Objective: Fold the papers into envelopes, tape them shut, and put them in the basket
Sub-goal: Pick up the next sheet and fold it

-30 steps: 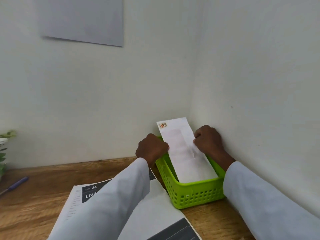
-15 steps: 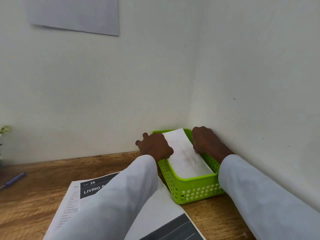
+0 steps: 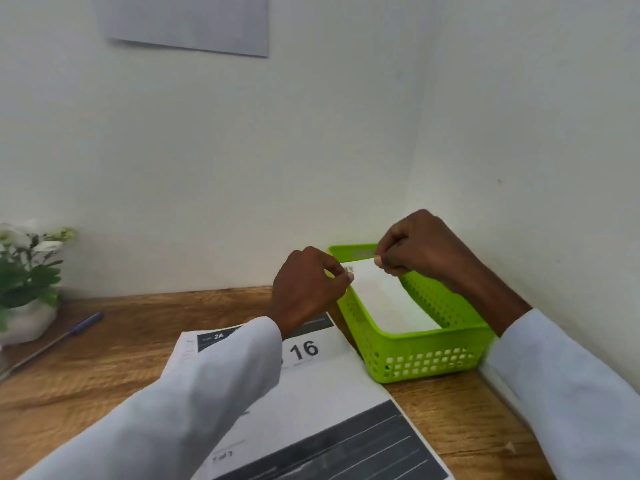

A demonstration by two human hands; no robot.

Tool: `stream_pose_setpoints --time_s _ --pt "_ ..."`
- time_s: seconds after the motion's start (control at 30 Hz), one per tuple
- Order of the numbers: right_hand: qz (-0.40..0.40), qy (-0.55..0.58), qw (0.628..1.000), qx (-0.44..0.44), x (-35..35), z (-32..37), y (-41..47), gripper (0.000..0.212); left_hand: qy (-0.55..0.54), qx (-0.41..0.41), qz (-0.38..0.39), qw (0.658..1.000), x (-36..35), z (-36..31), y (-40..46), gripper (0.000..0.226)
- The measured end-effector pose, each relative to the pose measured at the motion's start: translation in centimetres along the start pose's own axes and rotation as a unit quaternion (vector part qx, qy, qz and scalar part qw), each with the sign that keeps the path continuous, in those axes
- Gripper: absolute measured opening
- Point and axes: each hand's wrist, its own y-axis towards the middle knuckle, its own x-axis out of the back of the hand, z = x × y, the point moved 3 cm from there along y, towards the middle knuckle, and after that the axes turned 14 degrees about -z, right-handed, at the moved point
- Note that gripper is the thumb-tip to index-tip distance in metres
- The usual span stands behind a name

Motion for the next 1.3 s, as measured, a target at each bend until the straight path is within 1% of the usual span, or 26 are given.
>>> stream_pose_setpoints --time_s 0.03,0.1,0.2,0.3,0.4,0.5,0.6,0.67,0.7,0.77,0.83,0.93,1.0,1.03,1.1,1.17,1.2,1.23,1.3 --pt "0.019 0.060 0.998 0.002 -0.4 1.3 -0.9 0.005 0.006 -0.010 0.000 1.000 1.1 0.2 -0.5 0.017" --pt "0.057 0.120 0.991 0.019 -2.1 3.5 -2.8 0.007 0.023 -0.025 -0.003 0.999 3.2 1.0 -1.7 0.018" --pt "0.105 0.104 0.987 0.061 -5.7 5.5 -5.7 0.011 0.048 -0.015 0.006 0.999 6.0 3.0 -3.5 0.020" --pt "0.134 0.062 0.984 0.100 -8.7 5.5 -7.7 0.016 0.068 0.007 0.019 0.997 8.1 5.6 -4.7 0.015" --pt "0.164 0.013 0.981 0.105 -10.9 5.0 -9.1 0.009 0.120 0.021 0.038 0.992 10.1 7.9 -6.2 0.023" --pt "0.188 -0.020 0.977 0.100 -12.9 4.7 -10.7 0.023 0.225 0.014 0.058 0.973 11.4 10.0 -7.6 0.046" --pt "0.200 -0.078 0.969 0.120 -14.3 4.7 -12.5 0.050 0.335 -0.027 0.076 0.939 11.8 11.2 -8.7 0.064" --pt "0.216 -0.091 0.963 0.136 -15.3 4.7 -13.9 0.066 0.368 -0.049 0.071 0.926 11.8 11.8 -8.9 0.070" --pt "0.220 -0.095 0.960 0.147 -15.7 4.6 -14.5 0.070 0.370 -0.059 0.068 0.925 11.7 11.9 -9.0 0.071" --pt "0.210 -0.105 0.958 0.166 -16.3 4.6 -15.4 0.071 0.350 -0.056 0.072 0.932 11.5 12.3 -9.0 0.065" --pt "0.190 -0.104 0.961 0.170 -16.5 4.5 -15.5 0.069 0.314 -0.023 0.088 0.945 11.3 12.4 -8.9 0.055" --pt "0.179 -0.113 0.963 0.166 -16.8 4.4 -15.5 0.069 0.241 0.073 0.127 0.959 11.1 12.6 -8.7 0.046" --pt "0.177 -0.118 0.964 0.159 -17.0 4.4 -15.5 0.072 0.151 0.153 0.137 0.967 11.2 12.6 -8.7 0.041" --pt "0.173 -0.117 0.966 0.152 -17.1 4.4 -15.4 0.075 0.089 0.198 0.135 0.967 11.2 12.4 -8.7 0.038" --pt "0.167 -0.113 0.970 0.137 -17.2 4.2 -15.3 0.081 -0.051 0.286 0.120 0.949 11.2 11.9 -9.0 0.037" --pt "0.163 -0.111 0.972 0.131 -17.2 4.1 -15.3 0.077 -0.151 0.340 0.086 0.924 10.8 11.4 -9.1 0.042" --pt "0.162 -0.110 0.972 0.130 -17.2 4.1 -15.3 0.074 -0.171 0.350 0.063 0.919 10.6 11.4 -9.1 0.044" --pt "0.162 -0.107 0.973 0.129 -17.1 4.2 -15.3 0.072 -0.170 0.349 0.041 0.921 10.5 11.4 -9.1 0.046" --pt "0.161 -0.105 0.974 0.120 -17.0 4.3 -15.4 0.071 -0.127 0.329 0.010 0.936 10.4 11.4 -9.2 0.047"
